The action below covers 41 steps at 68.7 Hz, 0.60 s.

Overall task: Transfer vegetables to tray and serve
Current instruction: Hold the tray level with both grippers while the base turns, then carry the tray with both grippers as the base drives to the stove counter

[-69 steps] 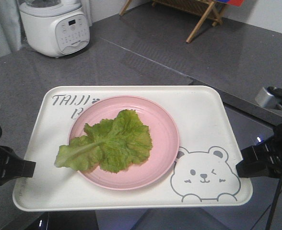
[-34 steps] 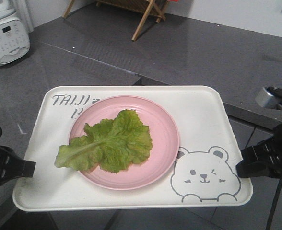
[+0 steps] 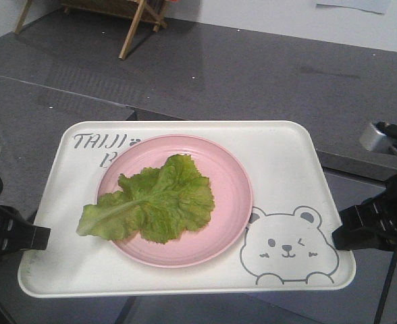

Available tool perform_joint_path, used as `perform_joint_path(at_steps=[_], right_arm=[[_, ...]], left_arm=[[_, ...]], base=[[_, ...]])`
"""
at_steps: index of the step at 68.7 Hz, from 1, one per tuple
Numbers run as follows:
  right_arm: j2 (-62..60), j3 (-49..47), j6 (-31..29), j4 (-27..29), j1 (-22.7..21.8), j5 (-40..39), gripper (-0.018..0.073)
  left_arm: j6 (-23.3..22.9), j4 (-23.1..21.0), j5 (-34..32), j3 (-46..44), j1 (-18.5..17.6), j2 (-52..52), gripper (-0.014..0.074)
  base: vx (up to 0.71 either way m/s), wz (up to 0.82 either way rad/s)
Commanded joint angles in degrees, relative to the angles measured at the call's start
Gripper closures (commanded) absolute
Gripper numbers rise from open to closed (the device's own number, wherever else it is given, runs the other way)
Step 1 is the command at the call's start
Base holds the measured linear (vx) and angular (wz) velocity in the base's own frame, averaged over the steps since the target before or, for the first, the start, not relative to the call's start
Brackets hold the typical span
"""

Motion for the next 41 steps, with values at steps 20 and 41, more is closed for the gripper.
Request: perform_joint_path(at_steps=[20,41], right_arm=[[-1.5,-1.5,-3.1,4.3,0.7,2.5,0.0562],[-1.5,-1.5,-3.1,4.3,0.7,2.5,0.0562]], left_arm=[[1.9,-2.1,-4.3,-1.5,-0.6,-0.9,0.0602],[1.9,-2.1,-4.3,-1.5,-0.6,-0.9,0.0602]], base=[[-0.01,-0.3],[-0.01,-0.33]])
